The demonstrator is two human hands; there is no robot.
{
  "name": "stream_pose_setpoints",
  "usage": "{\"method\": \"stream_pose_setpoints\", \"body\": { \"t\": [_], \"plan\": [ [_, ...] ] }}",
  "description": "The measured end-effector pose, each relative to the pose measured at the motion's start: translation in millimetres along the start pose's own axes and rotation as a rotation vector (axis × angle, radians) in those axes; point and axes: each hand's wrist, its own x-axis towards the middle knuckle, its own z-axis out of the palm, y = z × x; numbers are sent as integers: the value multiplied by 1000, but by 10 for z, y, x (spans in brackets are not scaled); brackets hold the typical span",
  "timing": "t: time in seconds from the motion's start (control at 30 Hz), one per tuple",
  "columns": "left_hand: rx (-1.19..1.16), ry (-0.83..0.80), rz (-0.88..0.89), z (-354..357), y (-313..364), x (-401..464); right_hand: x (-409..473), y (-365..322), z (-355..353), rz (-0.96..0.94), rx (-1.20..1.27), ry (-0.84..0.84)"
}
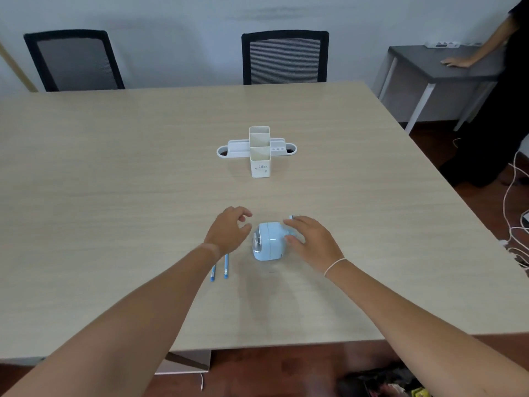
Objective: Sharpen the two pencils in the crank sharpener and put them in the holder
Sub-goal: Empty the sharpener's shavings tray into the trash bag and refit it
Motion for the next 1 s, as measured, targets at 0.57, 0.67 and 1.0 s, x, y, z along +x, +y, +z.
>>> {"method": "stream_pose_setpoints", "body": {
  "t": [0.57,0.67,1.0],
  "plan": [
    [252,-320,110,234,203,-1,27,476,364,315,63,-245],
    [245,-313,128,233,225,8,115,481,395,333,66,-247],
    [232,-311,146,224,221,24,314,534,407,277,35,-338]
  ]
}}
